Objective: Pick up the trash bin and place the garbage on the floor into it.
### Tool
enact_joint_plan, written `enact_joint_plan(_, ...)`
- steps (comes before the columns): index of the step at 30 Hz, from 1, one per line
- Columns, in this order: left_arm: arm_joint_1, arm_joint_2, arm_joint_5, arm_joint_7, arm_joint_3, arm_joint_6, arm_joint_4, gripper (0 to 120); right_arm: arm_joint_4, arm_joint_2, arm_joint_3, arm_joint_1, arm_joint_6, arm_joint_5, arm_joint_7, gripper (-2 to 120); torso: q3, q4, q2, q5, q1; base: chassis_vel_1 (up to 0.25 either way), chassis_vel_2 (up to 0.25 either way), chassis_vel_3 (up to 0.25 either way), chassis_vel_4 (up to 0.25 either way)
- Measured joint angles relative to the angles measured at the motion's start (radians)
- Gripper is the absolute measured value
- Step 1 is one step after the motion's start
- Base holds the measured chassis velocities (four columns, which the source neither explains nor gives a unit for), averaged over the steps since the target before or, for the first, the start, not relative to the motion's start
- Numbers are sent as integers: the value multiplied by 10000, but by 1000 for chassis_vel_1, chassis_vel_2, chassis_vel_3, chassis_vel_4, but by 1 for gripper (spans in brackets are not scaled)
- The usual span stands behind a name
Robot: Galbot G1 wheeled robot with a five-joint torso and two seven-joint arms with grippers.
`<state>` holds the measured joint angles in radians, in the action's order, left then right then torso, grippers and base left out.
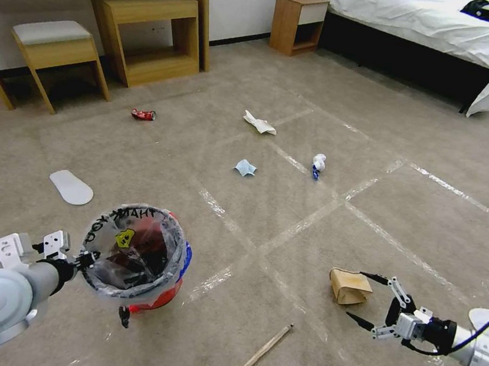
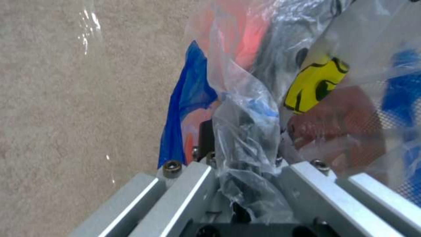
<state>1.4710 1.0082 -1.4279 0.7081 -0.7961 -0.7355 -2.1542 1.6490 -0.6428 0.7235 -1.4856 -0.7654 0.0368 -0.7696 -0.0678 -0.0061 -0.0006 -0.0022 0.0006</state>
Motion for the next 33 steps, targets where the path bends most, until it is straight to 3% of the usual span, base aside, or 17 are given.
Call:
enact_joint_plan(8,11,488,343,-68,69,0,27,0,-88,1249,-1404,874,170,-96,-47,100,0,-1,0,1,0,0,0,0,0)
enact_joint_plan(14,153,749,559,-159,-74,0,6,0,-176,1611,-2705,2068,273,-96,-103,100,0,-2,0,-1,0,0,0,0,0)
enact_joint_plan(21,275,1074,802,-170,-170,0,-8,0,-739,1258,-4964,4322,269,-129,-356,100,-1,0,-1,0,0,0,0,0,0)
enact_joint_plan(24,426,1300,998,-185,-282,0,-58,0,-1413,775,-6594,5718,169,-110,-673,100,-1,0,0,1,0,0,0,0,0)
enact_joint_plan(33,592,1619,1318,-295,-410,0,-60,0,-2443,93,-7670,6706,-340,-2,-1141,100,-1,2,0,0,0,0,0,0,0)
